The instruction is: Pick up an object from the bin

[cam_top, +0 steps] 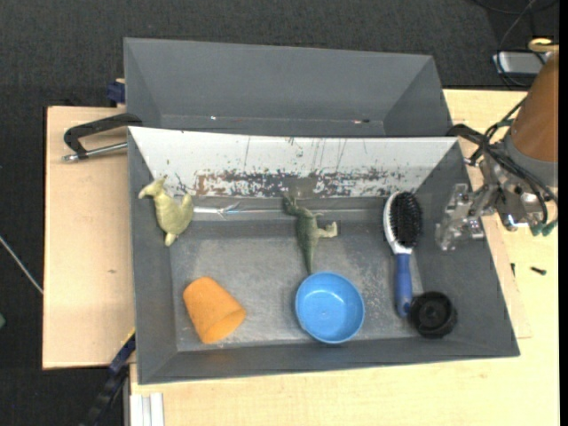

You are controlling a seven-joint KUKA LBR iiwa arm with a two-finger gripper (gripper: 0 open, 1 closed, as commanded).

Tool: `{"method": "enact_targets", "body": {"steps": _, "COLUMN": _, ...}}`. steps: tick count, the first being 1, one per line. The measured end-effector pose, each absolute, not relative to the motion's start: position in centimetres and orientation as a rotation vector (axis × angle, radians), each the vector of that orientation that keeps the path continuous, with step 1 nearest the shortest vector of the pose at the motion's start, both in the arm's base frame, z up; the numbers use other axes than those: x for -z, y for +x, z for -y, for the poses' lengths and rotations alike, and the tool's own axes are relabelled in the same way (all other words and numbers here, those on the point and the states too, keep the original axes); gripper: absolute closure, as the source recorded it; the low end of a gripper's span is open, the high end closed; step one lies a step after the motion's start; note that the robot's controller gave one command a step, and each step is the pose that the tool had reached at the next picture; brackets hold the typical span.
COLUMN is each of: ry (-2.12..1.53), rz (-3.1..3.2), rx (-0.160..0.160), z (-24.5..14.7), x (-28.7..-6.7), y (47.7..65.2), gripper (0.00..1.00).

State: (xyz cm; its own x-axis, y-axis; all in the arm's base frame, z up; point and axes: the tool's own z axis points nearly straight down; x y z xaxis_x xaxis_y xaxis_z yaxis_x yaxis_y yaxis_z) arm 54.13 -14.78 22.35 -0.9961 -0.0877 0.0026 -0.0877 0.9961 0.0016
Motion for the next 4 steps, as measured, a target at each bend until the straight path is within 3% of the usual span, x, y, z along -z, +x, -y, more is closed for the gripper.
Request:
{"method": "enact_targets", "body": {"steps": 1, "ry": 0.045, "rz": 3.139, "rx": 0.004, "z": 14.2, "x": -16.5, "y": 56.4, "gripper": 1.0}}
{"method": "enact_targets", "body": {"steps": 2, "ry": 0.237, "rz": 3.132, "rx": 0.003, "z": 12.4, "x": -14.2, "y": 54.4, "gripper": 1.0}}
{"method": "enact_targets", "body": {"steps": 3, "ry": 0.237, "rz": 3.134, "rx": 0.001, "z": 12.4, "x": -14.3, "y": 54.5, "gripper": 0.0}}
{"method": "enact_targets", "body": {"steps": 4, "ry": 0.49, "rz": 3.116, "rx": 0.005, "z": 14.1, "x": -9.9, "y": 57.1, "gripper": 0.0}}
